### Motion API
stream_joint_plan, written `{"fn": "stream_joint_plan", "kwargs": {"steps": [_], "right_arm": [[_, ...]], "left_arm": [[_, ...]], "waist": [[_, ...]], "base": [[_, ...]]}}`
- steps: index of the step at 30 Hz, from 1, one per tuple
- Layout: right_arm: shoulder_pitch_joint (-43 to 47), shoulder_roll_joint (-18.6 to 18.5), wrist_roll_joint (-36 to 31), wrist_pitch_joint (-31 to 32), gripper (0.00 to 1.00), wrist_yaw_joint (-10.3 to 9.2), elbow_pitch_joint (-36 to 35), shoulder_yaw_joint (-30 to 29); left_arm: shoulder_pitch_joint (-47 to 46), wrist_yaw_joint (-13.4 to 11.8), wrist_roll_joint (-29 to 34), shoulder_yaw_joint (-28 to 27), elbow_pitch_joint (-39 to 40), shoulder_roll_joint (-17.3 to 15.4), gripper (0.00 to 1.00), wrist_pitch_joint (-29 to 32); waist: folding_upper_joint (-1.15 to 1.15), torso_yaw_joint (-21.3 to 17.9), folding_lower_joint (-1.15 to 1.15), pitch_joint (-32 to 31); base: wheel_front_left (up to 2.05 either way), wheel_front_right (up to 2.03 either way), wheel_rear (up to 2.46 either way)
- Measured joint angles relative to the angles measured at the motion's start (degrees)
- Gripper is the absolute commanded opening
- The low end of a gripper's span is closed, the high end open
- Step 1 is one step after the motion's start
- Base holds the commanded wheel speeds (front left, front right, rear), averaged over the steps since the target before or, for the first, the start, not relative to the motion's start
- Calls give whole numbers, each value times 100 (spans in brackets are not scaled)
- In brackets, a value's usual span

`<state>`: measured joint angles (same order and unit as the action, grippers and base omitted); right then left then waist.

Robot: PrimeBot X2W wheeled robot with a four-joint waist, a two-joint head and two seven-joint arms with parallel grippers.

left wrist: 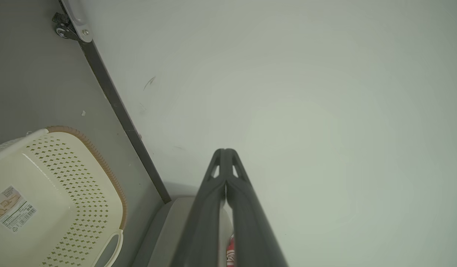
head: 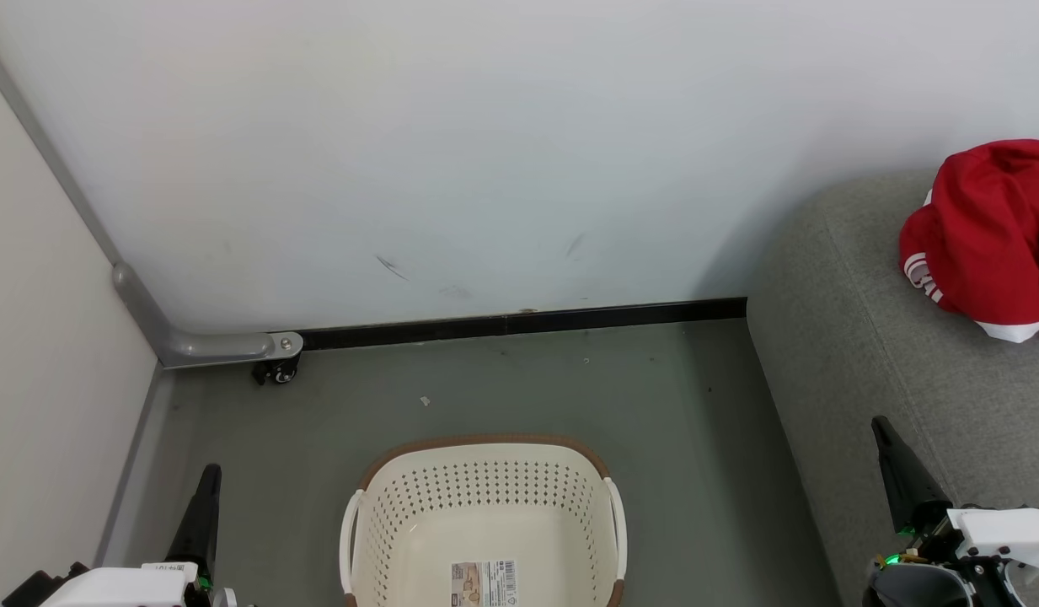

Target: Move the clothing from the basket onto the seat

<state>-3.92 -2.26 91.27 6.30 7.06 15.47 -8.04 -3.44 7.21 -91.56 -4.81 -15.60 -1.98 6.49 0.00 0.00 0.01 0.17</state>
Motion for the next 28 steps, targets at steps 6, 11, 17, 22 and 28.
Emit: {"fn": "stream_joint_plan", "kwargs": {"steps": [6,11,17,22,28], "right_arm": [[0,0,0,0,0,0,0,1],[0,0,0,0,0,0,0,1],[0,0,0,0,0,0,0,1],[0,0,0,0,0,0,0,1],[0,0,0,0,0,0,0,2]], "left_arm": [[0,0,0,0,0,0,0,0],[0,0,0,0,0,0,0,0],[0,0,0,0,0,0,0,0],[0,0,0,0,0,0,0,0],[0,0,0,0,0,0,0,0]], "waist": [[0,0,0,0],[0,0,0,0],[0,0,0,0],[0,0,0,0],[0,0,0,0]], "base": [[0,0,0],[0,0,0],[0,0,0],[0,0,0],[0,0,0]]}}
